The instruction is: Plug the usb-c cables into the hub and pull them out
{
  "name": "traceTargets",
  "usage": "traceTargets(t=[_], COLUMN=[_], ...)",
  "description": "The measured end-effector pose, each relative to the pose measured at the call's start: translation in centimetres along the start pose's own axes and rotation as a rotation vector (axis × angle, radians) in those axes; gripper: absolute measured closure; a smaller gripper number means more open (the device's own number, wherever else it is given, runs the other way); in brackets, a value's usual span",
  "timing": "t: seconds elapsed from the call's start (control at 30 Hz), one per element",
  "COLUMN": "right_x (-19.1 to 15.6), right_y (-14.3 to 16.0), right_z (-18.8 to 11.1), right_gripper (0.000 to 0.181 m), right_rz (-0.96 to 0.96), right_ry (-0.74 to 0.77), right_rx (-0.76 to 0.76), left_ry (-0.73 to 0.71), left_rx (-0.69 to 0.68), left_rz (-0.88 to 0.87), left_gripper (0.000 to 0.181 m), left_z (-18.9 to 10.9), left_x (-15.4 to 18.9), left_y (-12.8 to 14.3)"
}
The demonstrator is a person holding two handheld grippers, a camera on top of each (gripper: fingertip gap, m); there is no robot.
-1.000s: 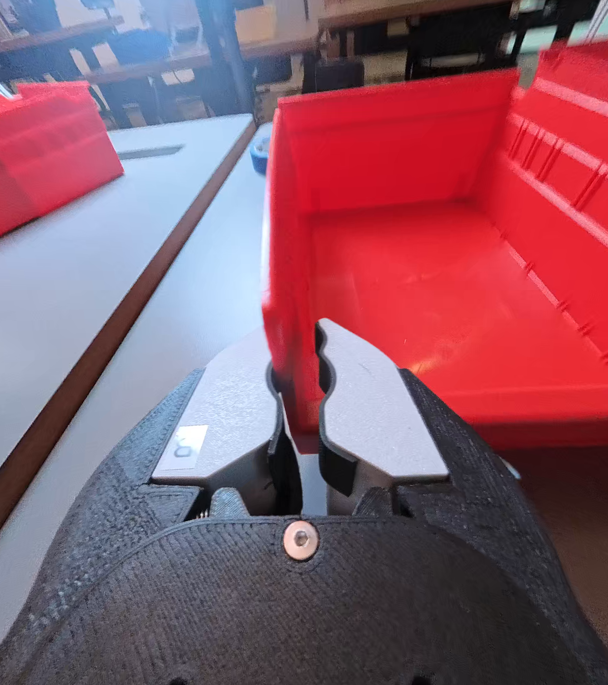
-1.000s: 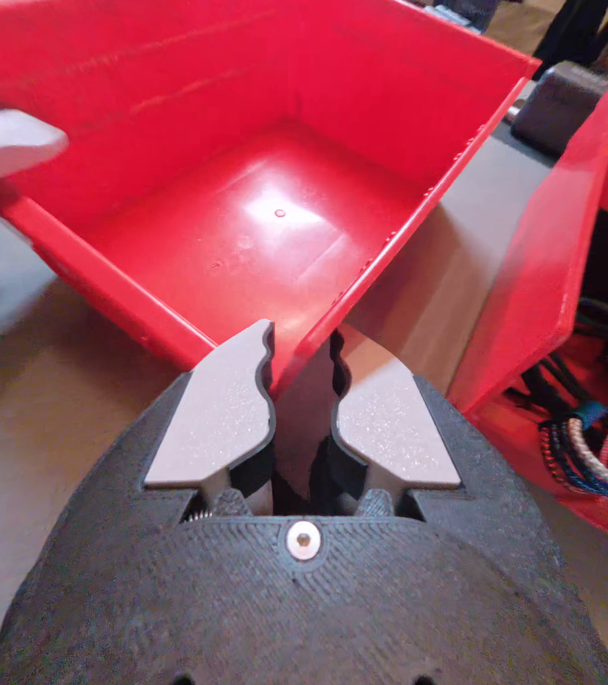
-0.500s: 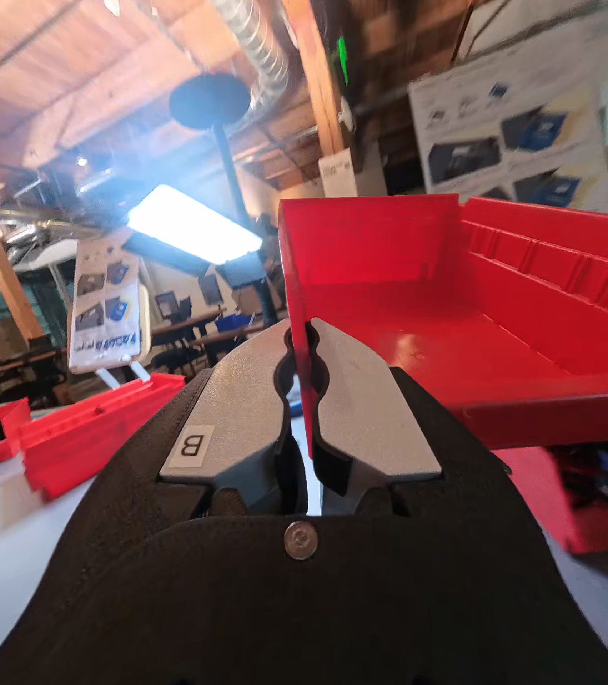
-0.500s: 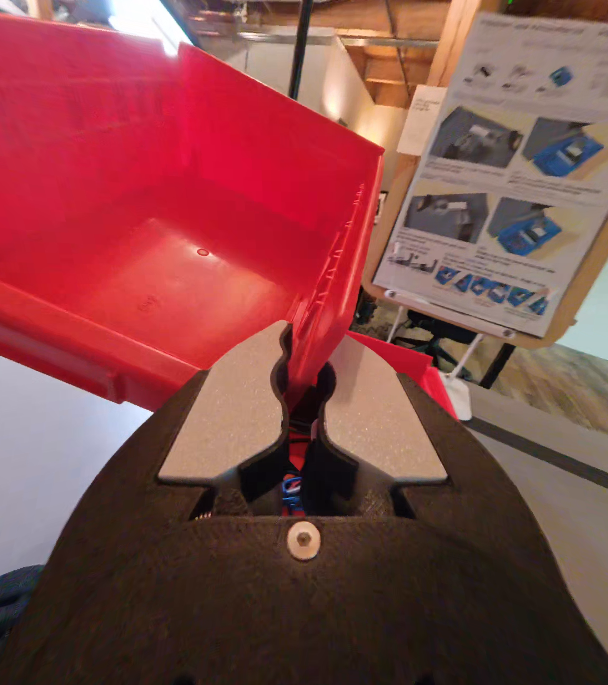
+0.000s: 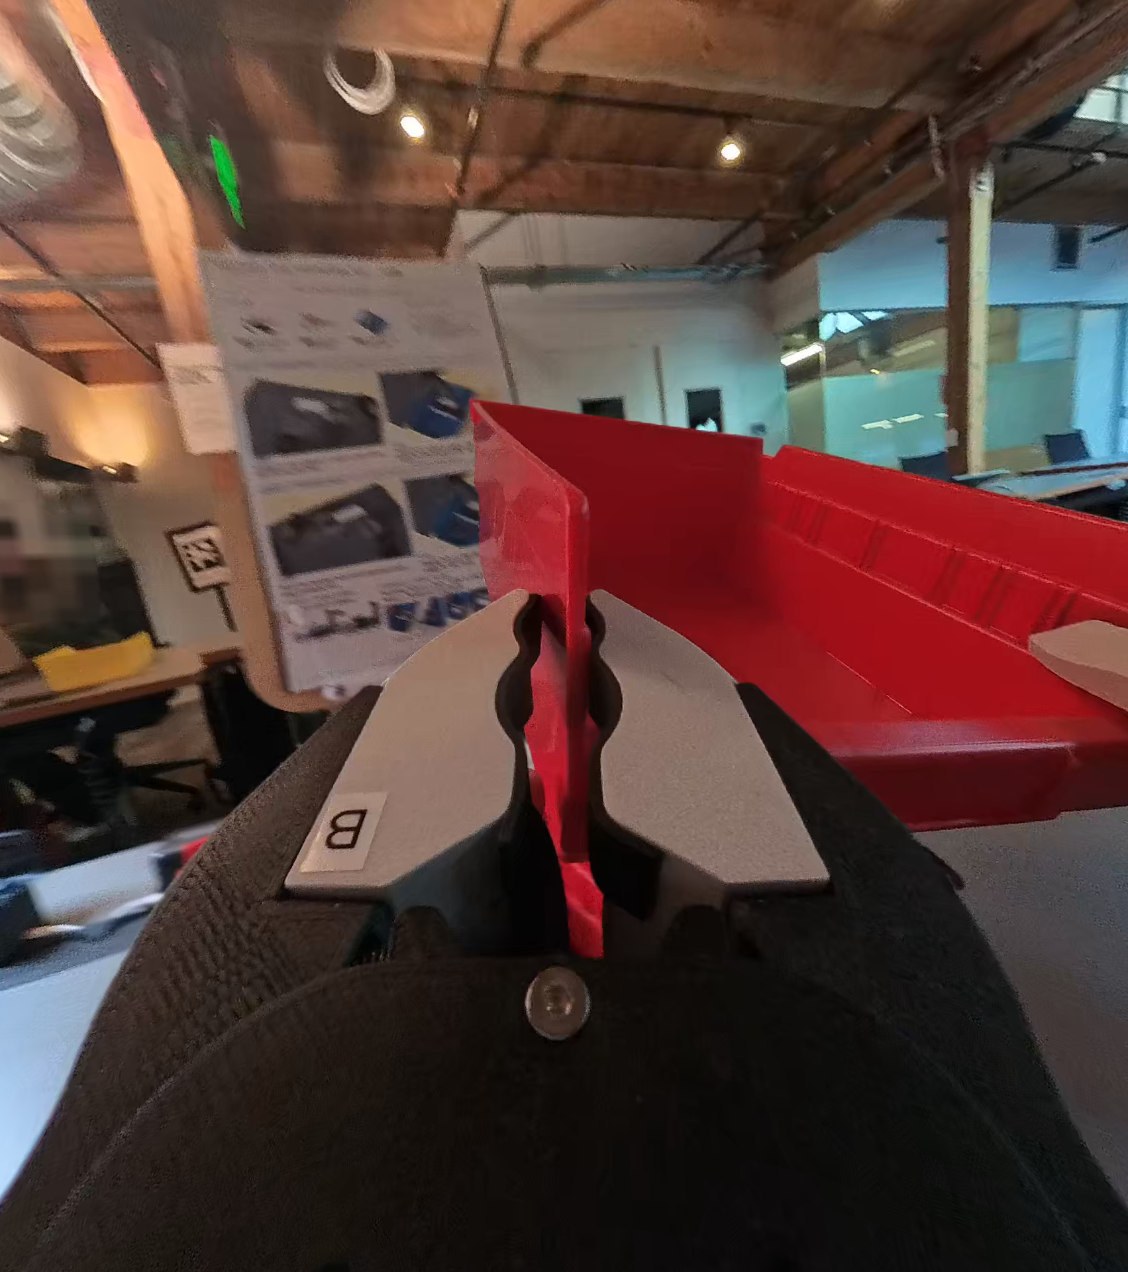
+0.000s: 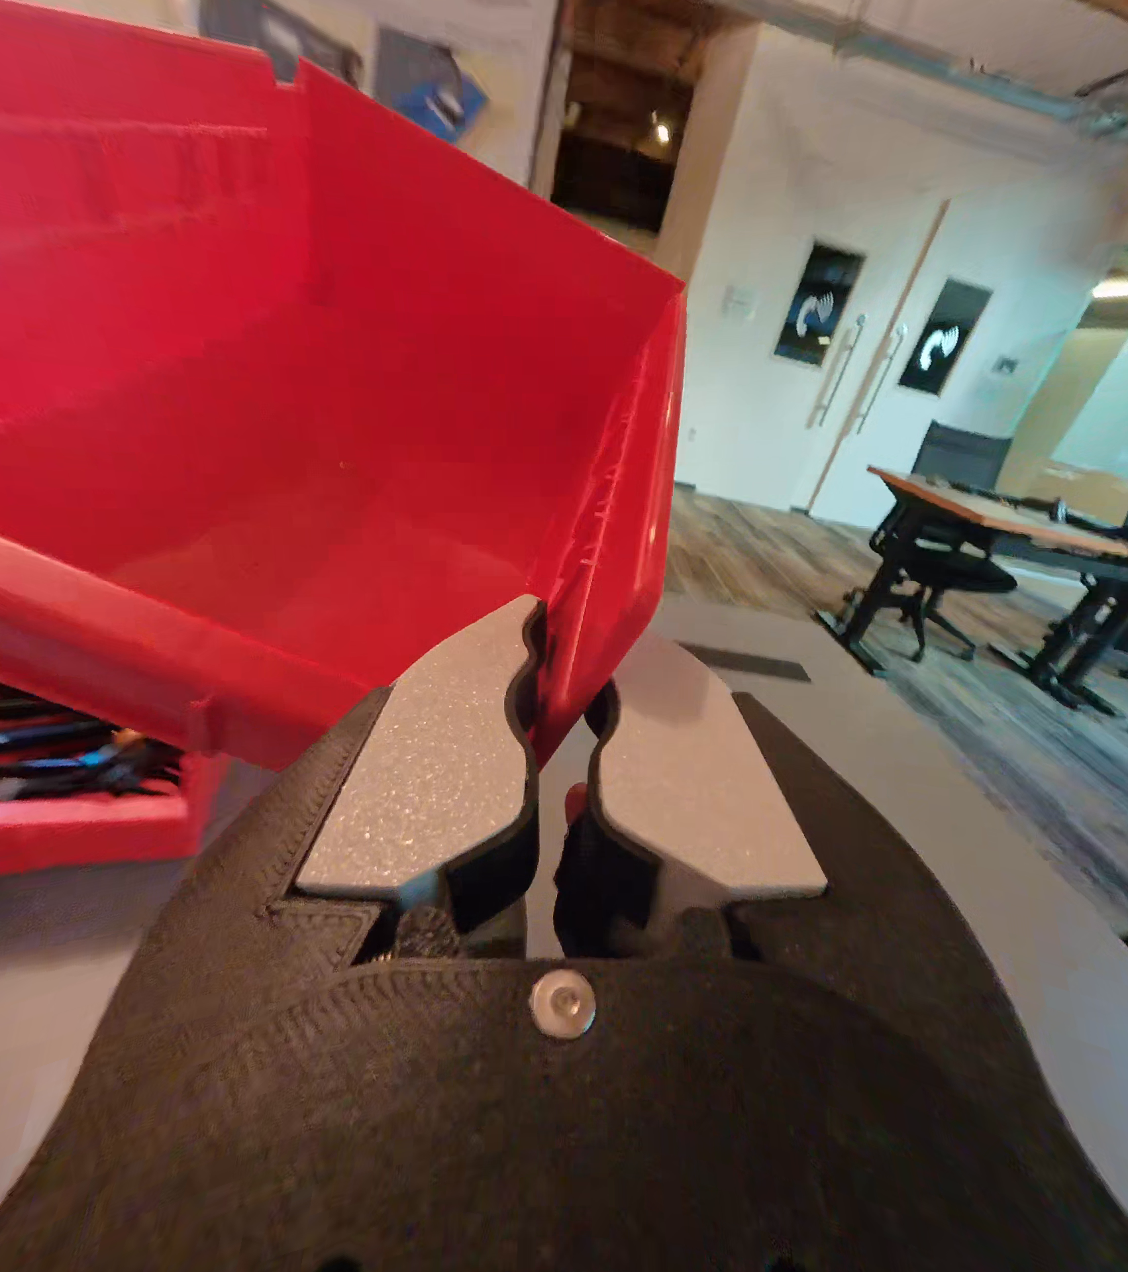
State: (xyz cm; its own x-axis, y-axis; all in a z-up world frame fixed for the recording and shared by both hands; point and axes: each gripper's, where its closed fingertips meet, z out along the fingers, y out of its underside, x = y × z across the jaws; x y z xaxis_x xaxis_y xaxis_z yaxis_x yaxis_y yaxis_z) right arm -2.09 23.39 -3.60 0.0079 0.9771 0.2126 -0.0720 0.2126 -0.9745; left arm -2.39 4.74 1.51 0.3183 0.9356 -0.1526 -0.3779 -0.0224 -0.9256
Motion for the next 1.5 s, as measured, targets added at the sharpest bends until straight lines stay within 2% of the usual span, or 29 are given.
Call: traceTargets(t=[0.1, 0.23, 0.37, 0.5, 0.53, 0.67, 0.77, 0.8, 0.87, 0.93, 1.0, 1.1, 1.2, 1.3, 1.4, 1.5], right_x=[3.3, 5.4, 6.9, 7.6, 7.5, 7.0, 7.1, 7.0, 7.8, 9.0, 9.9, 7.5, 1.5, -3.1, -5.6, -5.8], right_y=[3.7, 8.6, 12.2, 14.5, 14.8, 15.2, 16.4, 16.6, 15.5, 13.3, 10.6, 6.4, 5.5, 8.1, 12.0, 16.6], right_z=[0.3, 0.8, 0.9, 0.5, 0.4, 0.4, 0.2, 0.1, 0.0, -0.3, -1.1, -2.4, -3.5, -3.7, -3.6, -3.2], right_gripper=[0.174, 0.173, 0.173, 0.172, 0.172, 0.171, 0.166, 0.157, 0.138, 0.119, 0.107, 0.100, 0.098, 0.100, 0.110, 0.116], right_rz=[0.006, -0.030, -0.040, -0.089, -0.094, -0.132, -0.176, -0.175, -0.155, -0.139, -0.134, -0.142, -0.184, -0.337, -0.612, -0.909], right_ry=[0.009, 0.004, -0.039, -0.076, -0.087, -0.111, -0.153, -0.172, -0.159, -0.122, -0.098, -0.229, -0.546, -0.781, -0.866, -0.830], right_rx=[-0.090, -0.193, -0.262, -0.335, -0.342, -0.333, -0.379, -0.380, -0.311, -0.204, -0.102, 0.041, -0.008, -0.216, -0.366, -0.492], left_ry=[0.068, 0.081, 0.137, 0.193, 0.193, 0.226, 0.311, 0.349, 0.336, 0.347, 0.354, 0.415, 0.529, 0.572, 0.620, 0.613], left_rx=[-0.072, -0.164, -0.251, -0.351, -0.369, -0.379, -0.441, -0.466, -0.448, -0.387, -0.385, -0.484, -0.713, -0.782, -0.852, -0.881], left_rz=[-0.054, -0.123, -0.097, -0.124, -0.134, -0.208, -0.142, -0.100, -0.042, 0.026, 0.109, 0.221, 0.305, 0.379, 0.474, 0.598], left_gripper=[0.169, 0.168, 0.166, 0.163, 0.162, 0.141, 0.132, 0.131, 0.124, 0.122, 0.119, 0.112, 0.102, 0.108, 0.110, 0.119], left_z=[2.0, 3.4, 3.3, 2.4, 2.3, 1.4, 0.5, 0.0, -0.5, -1.3, -2.4, -4.5, -7.4, -8.3, -8.7, -7.9], left_x=[3.9, 7.2, 9.9, 11.5, 11.7, 12.4, 13.2, 13.4, 12.5, 11.4, 9.6, 6.9, 4.9, 3.4, 2.4, 1.3], left_y=[3.2, 7.2, 10.4, 13.3, 13.9, 14.8, 15.9, 16.2, 15.5, 13.8, 12.9, 13.9, 17.0, 18.5, 20.2, 21.8])
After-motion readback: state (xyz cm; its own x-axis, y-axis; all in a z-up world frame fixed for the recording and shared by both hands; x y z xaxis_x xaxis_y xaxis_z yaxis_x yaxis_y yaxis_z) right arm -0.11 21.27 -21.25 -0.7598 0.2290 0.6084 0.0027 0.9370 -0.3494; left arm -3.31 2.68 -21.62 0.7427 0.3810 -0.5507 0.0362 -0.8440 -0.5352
